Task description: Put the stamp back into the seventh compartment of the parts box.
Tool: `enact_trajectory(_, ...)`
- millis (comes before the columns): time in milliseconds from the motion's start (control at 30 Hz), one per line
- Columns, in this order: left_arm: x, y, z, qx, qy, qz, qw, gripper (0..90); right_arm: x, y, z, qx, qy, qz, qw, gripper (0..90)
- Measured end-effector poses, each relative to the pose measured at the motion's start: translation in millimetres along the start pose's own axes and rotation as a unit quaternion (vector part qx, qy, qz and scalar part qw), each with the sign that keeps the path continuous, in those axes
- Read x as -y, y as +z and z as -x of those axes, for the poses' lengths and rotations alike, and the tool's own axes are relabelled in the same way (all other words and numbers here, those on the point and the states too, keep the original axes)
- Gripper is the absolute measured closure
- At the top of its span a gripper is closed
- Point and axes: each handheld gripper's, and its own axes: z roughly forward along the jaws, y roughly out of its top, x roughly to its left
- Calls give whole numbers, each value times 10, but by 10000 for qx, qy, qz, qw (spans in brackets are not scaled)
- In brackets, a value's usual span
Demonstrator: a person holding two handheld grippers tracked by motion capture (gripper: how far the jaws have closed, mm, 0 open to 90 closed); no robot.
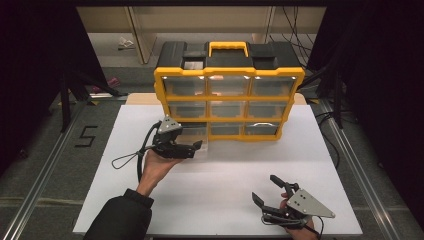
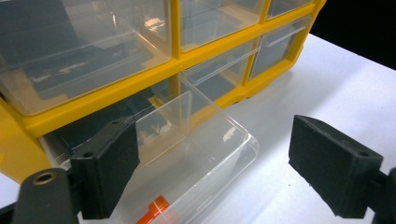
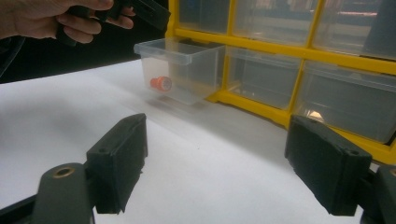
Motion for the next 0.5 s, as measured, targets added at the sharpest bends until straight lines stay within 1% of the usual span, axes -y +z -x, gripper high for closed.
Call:
enact_trajectory(133,9,-4,10,63,-17,42,10000,157,0,-1,0,3,1,-6,10000,219)
enact_trajectory(233,19,-8,21,115,7,60,9999,157,-1,-1,-1,-5,-7,-3,10000,220)
enact_trajectory(500,33,-30,54,245,-15,196,9995,157,-1,-2,0,-3,-5,-1,10000,219)
